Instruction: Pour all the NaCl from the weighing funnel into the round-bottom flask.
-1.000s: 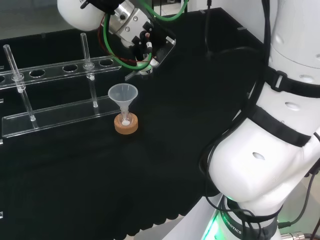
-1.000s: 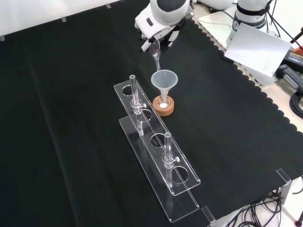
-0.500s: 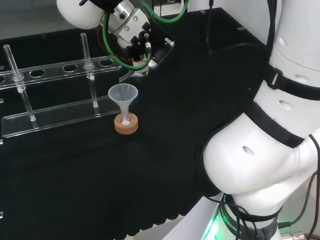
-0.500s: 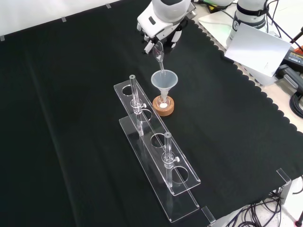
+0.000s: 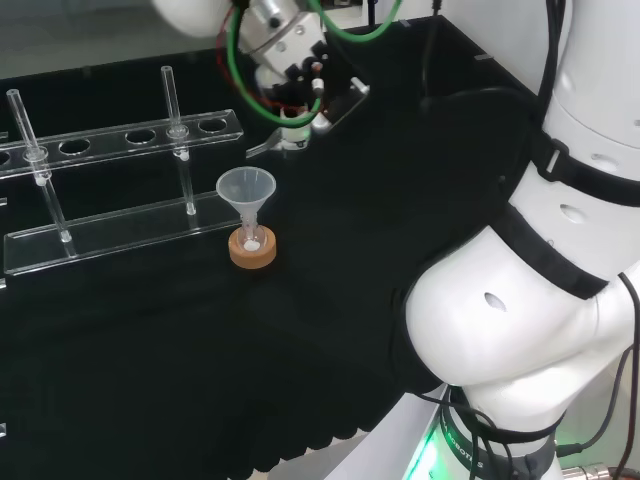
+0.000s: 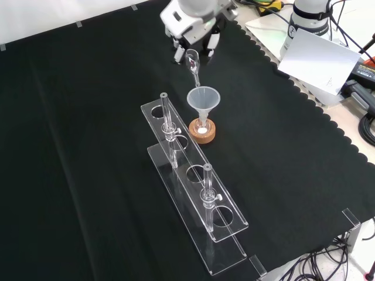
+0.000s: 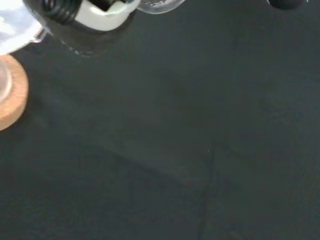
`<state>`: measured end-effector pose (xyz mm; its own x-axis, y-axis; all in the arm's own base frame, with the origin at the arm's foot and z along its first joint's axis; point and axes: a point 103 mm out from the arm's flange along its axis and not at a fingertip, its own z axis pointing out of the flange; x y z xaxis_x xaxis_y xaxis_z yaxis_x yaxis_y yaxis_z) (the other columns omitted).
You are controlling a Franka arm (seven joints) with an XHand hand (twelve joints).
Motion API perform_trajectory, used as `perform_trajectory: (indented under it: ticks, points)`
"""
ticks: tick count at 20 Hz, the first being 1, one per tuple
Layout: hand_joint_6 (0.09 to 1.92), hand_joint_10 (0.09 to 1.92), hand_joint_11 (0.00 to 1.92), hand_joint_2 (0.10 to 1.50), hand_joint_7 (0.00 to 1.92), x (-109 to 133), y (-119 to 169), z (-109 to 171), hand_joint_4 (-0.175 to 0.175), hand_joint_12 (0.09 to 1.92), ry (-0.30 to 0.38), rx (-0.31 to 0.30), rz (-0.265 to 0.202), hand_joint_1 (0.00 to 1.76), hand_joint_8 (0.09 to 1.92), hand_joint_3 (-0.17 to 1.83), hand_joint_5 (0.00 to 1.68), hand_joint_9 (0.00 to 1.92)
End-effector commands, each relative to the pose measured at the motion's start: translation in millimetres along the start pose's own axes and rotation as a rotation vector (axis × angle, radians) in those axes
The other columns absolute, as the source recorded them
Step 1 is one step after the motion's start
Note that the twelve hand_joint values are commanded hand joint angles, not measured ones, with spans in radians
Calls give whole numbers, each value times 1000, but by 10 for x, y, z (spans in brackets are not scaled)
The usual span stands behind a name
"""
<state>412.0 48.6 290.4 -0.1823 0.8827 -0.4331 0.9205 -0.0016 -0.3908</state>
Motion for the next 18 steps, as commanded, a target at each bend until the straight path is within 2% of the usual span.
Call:
perform_trajectory:
  ticks: [1,12,18]
  points:
    - [777,87,1309,803,1428,-164,17,96,175,712,103,0,12,1087,206,460,1173,1606]
    - [778,87,1309,802,1427,-284,58,223,175,712,211,-6,5,1087,206,461,1173,1607]
    - [779,87,1308,802,1427,-369,121,321,175,712,303,-32,-1,1087,207,462,1173,1607]
